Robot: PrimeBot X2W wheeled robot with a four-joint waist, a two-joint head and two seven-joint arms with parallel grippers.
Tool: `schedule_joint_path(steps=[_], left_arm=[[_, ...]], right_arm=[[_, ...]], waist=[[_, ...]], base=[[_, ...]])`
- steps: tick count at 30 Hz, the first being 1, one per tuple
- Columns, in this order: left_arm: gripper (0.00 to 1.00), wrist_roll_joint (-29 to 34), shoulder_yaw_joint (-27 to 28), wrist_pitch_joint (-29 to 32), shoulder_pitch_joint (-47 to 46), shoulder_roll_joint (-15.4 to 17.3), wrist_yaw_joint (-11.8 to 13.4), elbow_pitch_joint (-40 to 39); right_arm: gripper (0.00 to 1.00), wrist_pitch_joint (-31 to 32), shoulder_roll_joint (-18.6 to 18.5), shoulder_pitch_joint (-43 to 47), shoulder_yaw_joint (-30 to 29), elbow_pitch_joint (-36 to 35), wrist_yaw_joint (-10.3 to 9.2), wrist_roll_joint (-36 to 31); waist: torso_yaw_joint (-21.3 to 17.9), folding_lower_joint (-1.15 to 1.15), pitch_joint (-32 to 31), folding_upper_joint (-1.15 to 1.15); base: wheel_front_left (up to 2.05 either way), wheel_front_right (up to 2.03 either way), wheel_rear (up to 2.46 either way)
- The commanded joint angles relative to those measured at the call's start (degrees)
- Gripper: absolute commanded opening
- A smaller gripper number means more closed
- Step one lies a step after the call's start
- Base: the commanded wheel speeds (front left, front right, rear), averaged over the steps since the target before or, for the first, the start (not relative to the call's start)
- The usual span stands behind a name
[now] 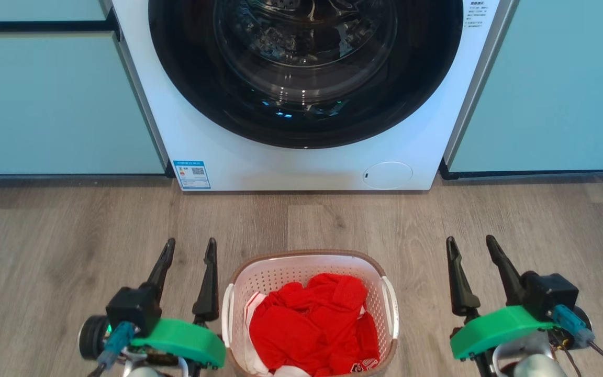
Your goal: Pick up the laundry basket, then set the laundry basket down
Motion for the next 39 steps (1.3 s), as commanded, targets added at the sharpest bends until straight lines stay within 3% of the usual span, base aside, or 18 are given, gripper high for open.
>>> schedule_joint_path(steps=[1, 39], left_arm=[[1.00, -0.1, 1.9, -0.3, -1.3, -0.2, -0.2, -1.7], [1.00, -1.5, 1.7, -0.3, -1.2, -0.2, -0.2, -2.6]], right_arm=[[1.00, -0.6, -0.5, -1.6, 1.5, -1.9, 0.25, -0.3], [1.00, -0.6, -0.5, -1.6, 2.6, -2.3, 0.25, -0.1]], waist=[[0.0, 0.00, 0.0, 0.00], [-0.3, 0.00, -0.2, 0.00]], base=[[0.00, 0.00, 0.00], [0.00, 0.00, 0.00]])
